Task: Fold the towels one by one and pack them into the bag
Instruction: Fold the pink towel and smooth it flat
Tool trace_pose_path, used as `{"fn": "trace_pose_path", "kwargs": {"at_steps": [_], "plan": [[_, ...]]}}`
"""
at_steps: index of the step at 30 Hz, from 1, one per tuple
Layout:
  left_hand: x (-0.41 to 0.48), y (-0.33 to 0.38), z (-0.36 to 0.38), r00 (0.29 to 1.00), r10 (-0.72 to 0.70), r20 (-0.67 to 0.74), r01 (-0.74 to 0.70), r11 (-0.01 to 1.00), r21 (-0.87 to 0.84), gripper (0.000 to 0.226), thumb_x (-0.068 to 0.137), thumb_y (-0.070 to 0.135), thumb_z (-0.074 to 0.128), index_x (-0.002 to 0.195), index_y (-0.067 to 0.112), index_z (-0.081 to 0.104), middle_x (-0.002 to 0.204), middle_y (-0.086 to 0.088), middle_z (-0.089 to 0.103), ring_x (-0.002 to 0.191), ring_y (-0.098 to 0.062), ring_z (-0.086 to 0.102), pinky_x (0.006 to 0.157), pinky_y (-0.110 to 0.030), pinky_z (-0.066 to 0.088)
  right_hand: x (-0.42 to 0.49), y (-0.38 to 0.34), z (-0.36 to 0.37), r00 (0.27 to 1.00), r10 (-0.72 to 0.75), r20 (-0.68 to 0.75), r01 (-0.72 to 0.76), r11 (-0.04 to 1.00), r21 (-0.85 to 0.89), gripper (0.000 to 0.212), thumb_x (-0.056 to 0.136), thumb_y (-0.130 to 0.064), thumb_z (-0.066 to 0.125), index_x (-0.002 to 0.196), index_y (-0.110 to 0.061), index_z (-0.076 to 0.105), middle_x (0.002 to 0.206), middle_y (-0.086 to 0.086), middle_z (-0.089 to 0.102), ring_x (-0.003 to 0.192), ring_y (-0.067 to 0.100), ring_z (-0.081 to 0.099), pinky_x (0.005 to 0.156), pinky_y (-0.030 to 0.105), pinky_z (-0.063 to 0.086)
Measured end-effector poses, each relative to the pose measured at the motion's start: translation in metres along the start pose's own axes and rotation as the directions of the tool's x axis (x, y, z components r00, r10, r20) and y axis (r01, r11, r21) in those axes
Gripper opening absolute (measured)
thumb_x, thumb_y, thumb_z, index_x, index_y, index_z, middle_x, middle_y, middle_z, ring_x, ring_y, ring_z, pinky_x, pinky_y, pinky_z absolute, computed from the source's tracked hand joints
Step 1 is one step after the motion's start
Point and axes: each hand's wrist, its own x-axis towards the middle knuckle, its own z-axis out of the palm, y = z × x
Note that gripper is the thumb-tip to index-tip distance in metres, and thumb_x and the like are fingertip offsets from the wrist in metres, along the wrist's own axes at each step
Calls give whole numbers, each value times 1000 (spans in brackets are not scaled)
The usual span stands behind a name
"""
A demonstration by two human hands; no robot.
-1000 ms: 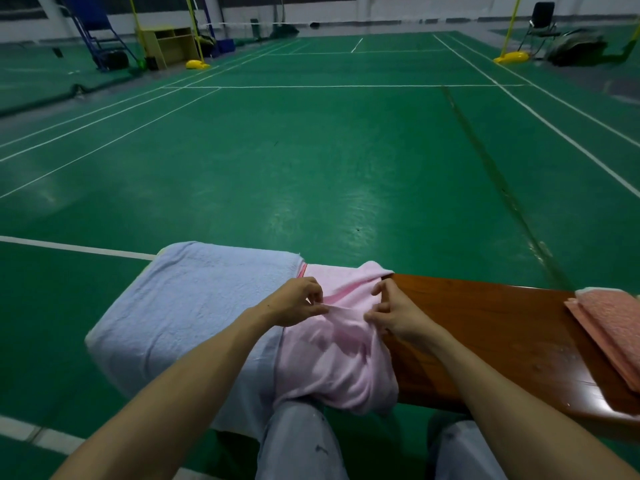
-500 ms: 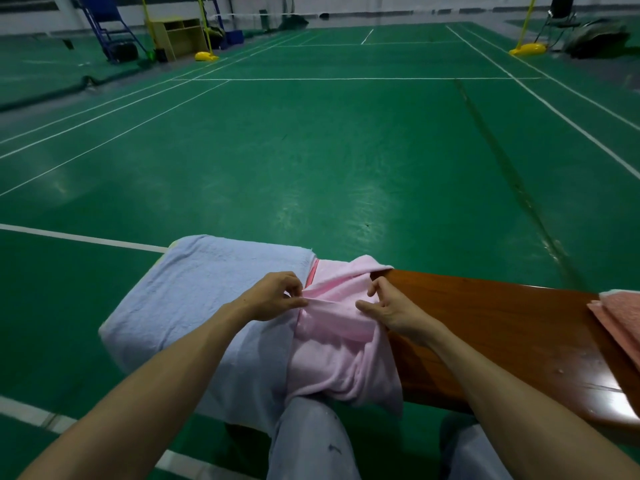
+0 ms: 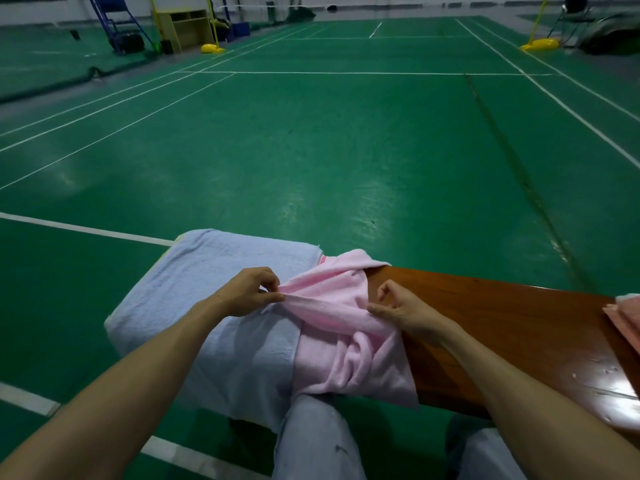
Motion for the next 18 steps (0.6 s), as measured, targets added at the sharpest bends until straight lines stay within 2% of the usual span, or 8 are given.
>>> {"fn": "trace_pose_path", "kwargs": {"at_steps": [2, 4, 7, 9, 11, 13, 16, 18], "plan": [[-1, -5, -3, 1000, 1, 2, -1, 1000, -2, 13, 87, 27, 69, 76, 22, 62, 92, 5, 59, 84, -10, 59, 85, -25, 54, 1, -1, 1, 1000, -3, -5, 2, 999, -47, 31, 89, -35, 68, 90, -16, 44, 79, -2, 49, 66, 8, 42, 52, 15, 38], [-2, -8, -6, 1000, -5, -2, 5, 1000, -1, 13, 87, 25, 68, 76, 22, 62, 93, 5, 59, 85, -11, 59, 85, -25, 54, 5, 0, 0, 1000, -5, -23, 3, 997, -83, 29, 91, -36, 66, 87, -18, 43, 79, -1, 47, 70, 10, 38, 57, 20, 37], [-5, -18, -12, 999, -33, -21, 33, 999, 6, 14, 87, 23, 68, 75, 23, 62, 91, 5, 60, 84, -11, 59, 84, -24, 53, 13, 4, -6, 998, 2, -70, -12, 989, -150, 22, 94, -33, 64, 90, -20, 47, 82, 2, 52, 73, 14, 42, 65, 32, 39], [-9, -27, -16, 997, -69, -37, 70, 997, 15, 12, 87, 23, 68, 77, 19, 64, 90, 5, 60, 84, -11, 58, 81, -21, 51, 18, 8, -11, 991, 11, -133, -36, 982, -183, 19, 93, -35, 64, 94, -23, 49, 84, 1, 57, 75, 17, 48, 67, 35, 42], [-14, -36, -20, 994, -97, -52, 98, 995, 20, 13, 87, 23, 68, 76, 19, 65, 90, 5, 61, 84, -11, 58, 78, -17, 48, 23, 10, -15, 982, 31, -188, -66, 981, -184, 16, 94, -35, 63, 97, -26, 50, 89, 1, 60, 80, 19, 55, 70, 35, 45], [-18, -42, -22, 992, -115, -56, 116, 993, 20, 14, 87, 22, 69, 74, 20, 64, 89, 4, 61, 84, -11, 58, 77, -16, 47, 27, 10, -15, 978, 26, -208, -75, 969, -235, 17, 95, -33, 62, 102, -25, 49, 91, -1, 57, 80, 16, 55, 67, 29, 45], [-19, -50, -25, 987, -140, -78, 143, 989, 37, 15, 86, 22, 70, 73, 19, 64, 87, 2, 63, 83, -14, 59, 79, -22, 51, 32, 6, -11, 972, 1, -234, -83, 936, -342, 21, 96, -29, 61, 109, -21, 48, 85, -4, 53, 72, 9, 50, 58, 21, 35], [-20, -55, -28, 979, -159, -125, 166, 985, 48, 18, 85, 21, 72, 70, 21, 62, 85, 2, 63, 80, -14, 60, 78, -26, 53, 38, 8, -9, 964, -31, -264, -76, 920, -385, 24, 95, -29, 63, 111, -22, 47, 86, -4, 55, 78, 14, 54, 61, 24, 37]]}}
